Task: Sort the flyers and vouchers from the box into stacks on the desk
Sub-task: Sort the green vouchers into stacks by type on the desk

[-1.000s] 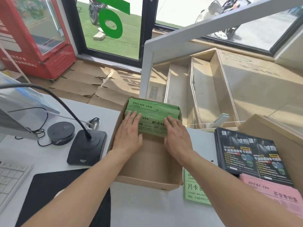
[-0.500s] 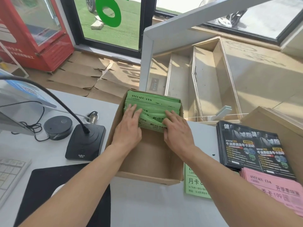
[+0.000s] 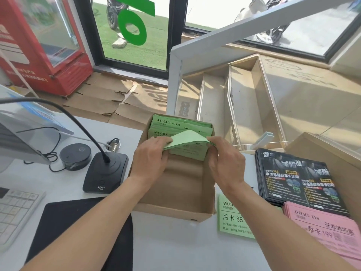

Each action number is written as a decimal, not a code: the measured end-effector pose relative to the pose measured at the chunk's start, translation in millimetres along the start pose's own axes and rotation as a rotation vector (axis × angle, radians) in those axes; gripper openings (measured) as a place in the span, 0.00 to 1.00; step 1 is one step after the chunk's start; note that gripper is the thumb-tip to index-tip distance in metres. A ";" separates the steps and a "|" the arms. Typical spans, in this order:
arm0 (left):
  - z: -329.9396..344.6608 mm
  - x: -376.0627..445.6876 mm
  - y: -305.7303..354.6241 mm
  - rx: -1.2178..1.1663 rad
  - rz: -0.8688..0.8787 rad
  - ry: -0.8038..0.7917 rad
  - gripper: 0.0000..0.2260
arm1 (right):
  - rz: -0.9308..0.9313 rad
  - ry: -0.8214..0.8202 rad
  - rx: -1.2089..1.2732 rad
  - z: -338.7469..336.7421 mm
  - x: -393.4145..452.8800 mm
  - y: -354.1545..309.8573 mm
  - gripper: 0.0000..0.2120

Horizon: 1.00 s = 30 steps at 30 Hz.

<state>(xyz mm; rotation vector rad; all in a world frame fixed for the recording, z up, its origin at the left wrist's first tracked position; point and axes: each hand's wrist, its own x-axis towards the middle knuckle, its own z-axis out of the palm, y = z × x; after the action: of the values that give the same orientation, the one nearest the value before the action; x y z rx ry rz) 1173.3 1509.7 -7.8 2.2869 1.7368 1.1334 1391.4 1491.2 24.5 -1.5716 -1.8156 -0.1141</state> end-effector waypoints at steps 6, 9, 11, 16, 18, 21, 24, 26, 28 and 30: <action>-37.0 -21.6 64.6 -0.298 0.159 0.090 0.09 | 0.135 -0.007 0.233 -98.0 -35.8 19.2 0.14; -41.9 -44.5 107.1 -0.401 0.227 0.013 0.07 | 0.284 -0.118 0.378 -146.0 -76.2 40.7 0.17; -35.4 -67.3 129.2 -0.438 0.233 -0.117 0.07 | 0.334 -0.204 0.413 -168.5 -103.1 58.9 0.18; 1.2 -134.4 154.5 -0.474 0.114 -0.370 0.08 | 0.435 -0.390 0.370 -187.2 -169.5 107.0 0.17; 12.7 -156.5 155.0 -0.466 0.000 -0.418 0.09 | 0.437 -0.421 0.327 -183.0 -193.7 118.0 0.17; 22.5 -184.4 156.0 -0.449 -0.116 -0.457 0.10 | 0.397 -0.476 0.283 -172.5 -223.6 124.4 0.17; 25.2 -204.7 160.0 -0.549 -0.245 -0.470 0.17 | 0.341 -0.516 0.218 -164.0 -244.2 130.6 0.15; 25.7 -213.5 163.3 -0.577 -0.366 -0.437 0.24 | 0.358 -0.502 0.237 -160.1 -251.0 133.4 0.14; 29.9 -218.8 166.4 -0.596 -0.468 -0.418 0.29 | 0.413 -0.489 0.260 -157.6 -251.2 135.1 0.16; 33.3 -218.6 174.7 -0.577 -0.476 -0.405 0.32 | 0.474 -0.467 0.286 -158.0 -245.3 133.9 0.18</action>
<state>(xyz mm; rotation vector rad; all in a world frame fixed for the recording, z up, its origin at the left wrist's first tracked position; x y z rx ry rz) 1313.0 1271.8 -65.1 1.5216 1.4377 0.8495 1581.6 1242.7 -47.5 -1.8668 -1.6312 0.7541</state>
